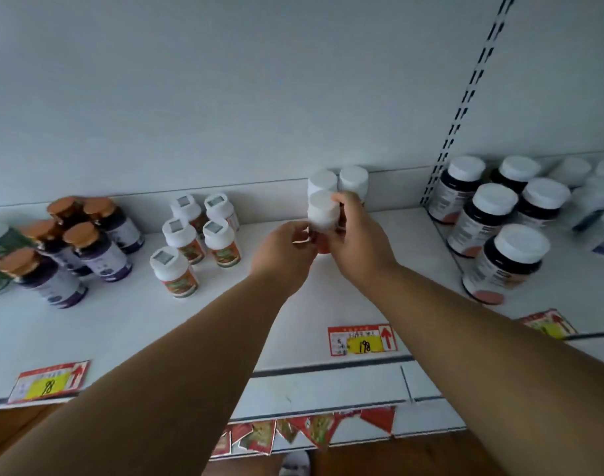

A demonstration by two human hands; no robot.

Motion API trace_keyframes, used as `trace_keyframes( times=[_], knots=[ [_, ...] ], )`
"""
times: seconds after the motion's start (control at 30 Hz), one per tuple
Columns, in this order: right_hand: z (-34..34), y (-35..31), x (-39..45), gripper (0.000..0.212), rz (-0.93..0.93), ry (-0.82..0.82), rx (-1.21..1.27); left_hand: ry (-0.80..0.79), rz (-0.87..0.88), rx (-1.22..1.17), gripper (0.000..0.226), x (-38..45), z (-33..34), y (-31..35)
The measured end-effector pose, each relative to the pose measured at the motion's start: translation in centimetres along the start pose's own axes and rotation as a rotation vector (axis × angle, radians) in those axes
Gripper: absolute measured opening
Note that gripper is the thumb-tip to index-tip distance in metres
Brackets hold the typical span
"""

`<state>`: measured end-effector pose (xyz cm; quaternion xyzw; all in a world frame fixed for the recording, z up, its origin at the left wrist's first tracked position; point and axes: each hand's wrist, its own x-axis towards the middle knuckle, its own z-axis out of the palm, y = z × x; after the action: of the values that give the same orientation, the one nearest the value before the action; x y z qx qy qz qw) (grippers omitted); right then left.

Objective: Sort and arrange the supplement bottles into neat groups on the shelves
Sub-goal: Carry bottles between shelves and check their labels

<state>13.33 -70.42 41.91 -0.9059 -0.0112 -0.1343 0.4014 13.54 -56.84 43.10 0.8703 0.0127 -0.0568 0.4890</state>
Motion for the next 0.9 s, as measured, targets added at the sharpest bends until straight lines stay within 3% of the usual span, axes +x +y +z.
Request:
trace_keyframes(
  times=[0.2,0.4,0.6,0.77,0.9],
  knots=[
    [-2.2,-0.4,-4.1,0.066,0.025,0.038,-0.077,0.011,0.056,0.075,0.031,-3.8,1.1,0.1],
    [-10.1,1.3,-12.6,0.062,0.037,0.132,-0.082,-0.09,0.362,0.135,0.036,-10.5,6.8,4.6],
    [-23.5,8.1,-25.5,0.053,0.209,0.271,-0.155,-0.237,0.628,0.186,0.038,-20.6,18.3,9.7],
    [-33.5,13.4,-34.1,0.052,0.315,0.302,-0.251,-0.392,0.644,0.167,0.038,-28.1,28.7,12.7],
    [-37.5,17.6,-36.1,0.051,0.38,0.291,-0.236,-0.429,0.633,0.22,0.038,-29.4,34.6,14.1]
  ],
)
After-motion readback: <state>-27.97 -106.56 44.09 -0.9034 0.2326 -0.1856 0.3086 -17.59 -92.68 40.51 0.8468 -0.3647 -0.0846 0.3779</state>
